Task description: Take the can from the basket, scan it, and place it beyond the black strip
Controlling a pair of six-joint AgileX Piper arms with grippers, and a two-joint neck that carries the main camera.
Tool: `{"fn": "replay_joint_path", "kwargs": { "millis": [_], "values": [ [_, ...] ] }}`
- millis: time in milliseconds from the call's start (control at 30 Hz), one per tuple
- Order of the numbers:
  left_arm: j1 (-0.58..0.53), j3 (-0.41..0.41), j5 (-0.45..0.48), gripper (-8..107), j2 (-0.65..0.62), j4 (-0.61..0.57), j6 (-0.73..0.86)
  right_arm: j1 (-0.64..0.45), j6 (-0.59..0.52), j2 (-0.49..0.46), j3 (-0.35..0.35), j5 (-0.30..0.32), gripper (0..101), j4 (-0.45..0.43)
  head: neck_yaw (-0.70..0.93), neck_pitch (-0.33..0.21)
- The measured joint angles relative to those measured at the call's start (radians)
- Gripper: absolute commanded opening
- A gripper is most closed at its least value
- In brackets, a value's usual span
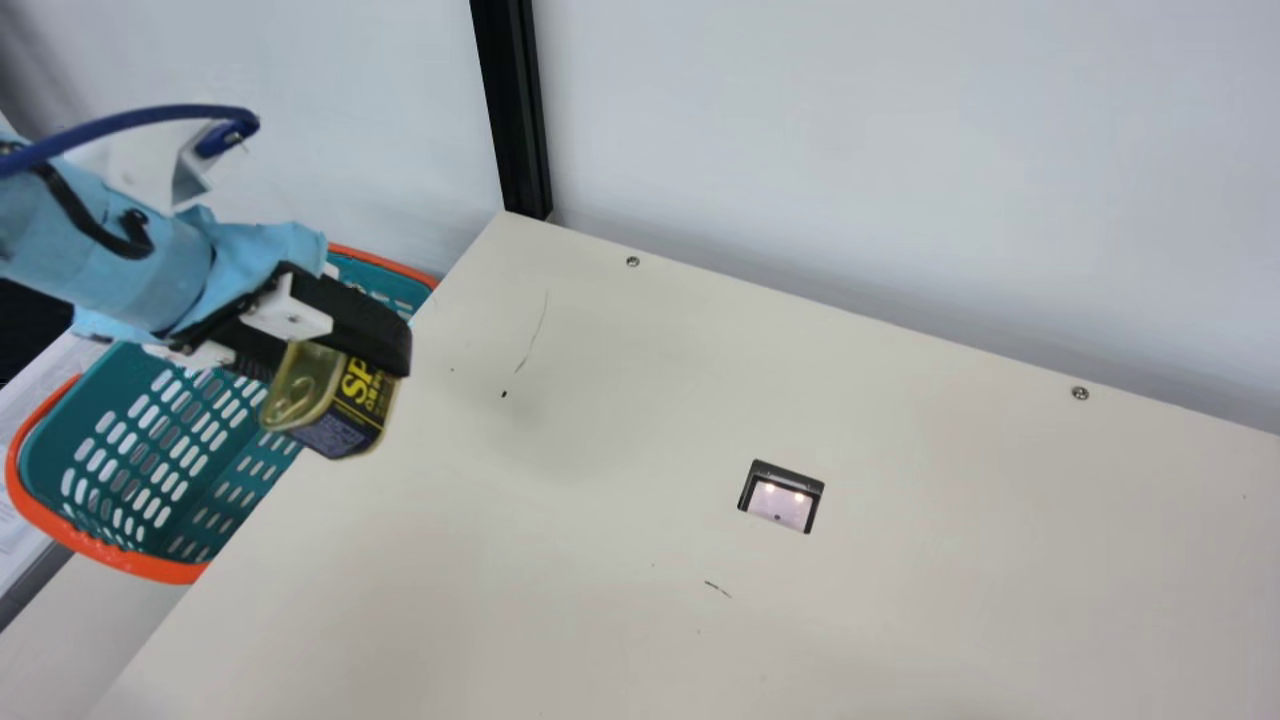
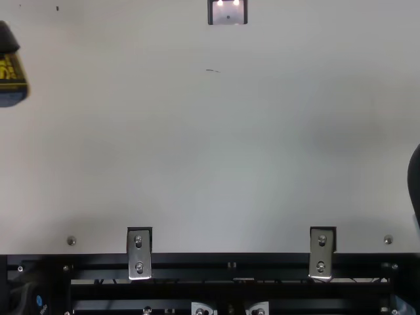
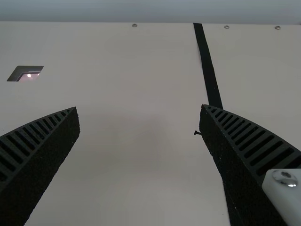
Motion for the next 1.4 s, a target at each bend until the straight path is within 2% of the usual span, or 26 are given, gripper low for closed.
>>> {"fn": "replay_joint_path", "kwargs": {
  "millis": [433, 833, 1200, 1400],
  "values": [
    [-0.119, 0.184, 0.002, 10, -0.049, -0.163, -0.055, 0.0, 0.0, 0.0, 0.0, 0.0, 101, 0.0, -0.005, 0.005],
    [-0.129, 0.188, -0.002, 10, -0.054, -0.174, -0.079, 0.0, 0.0, 0.0, 0.0, 0.0, 101, 0.0, -0.005, 0.0],
    [-0.277, 0.266, 0.0, 10, 0.037, -0.338, -0.143, 0.0, 0.0, 0.0, 0.0, 0.0, 101, 0.0, 0.0, 0.0],
    [-0.337, 0.28, 0.002, 10, 0.022, -0.408, -0.196, 0.0, 0.0, 0.0, 0.0, 0.0, 101, 0.0, 0.0, 0.0]
  ]
}}
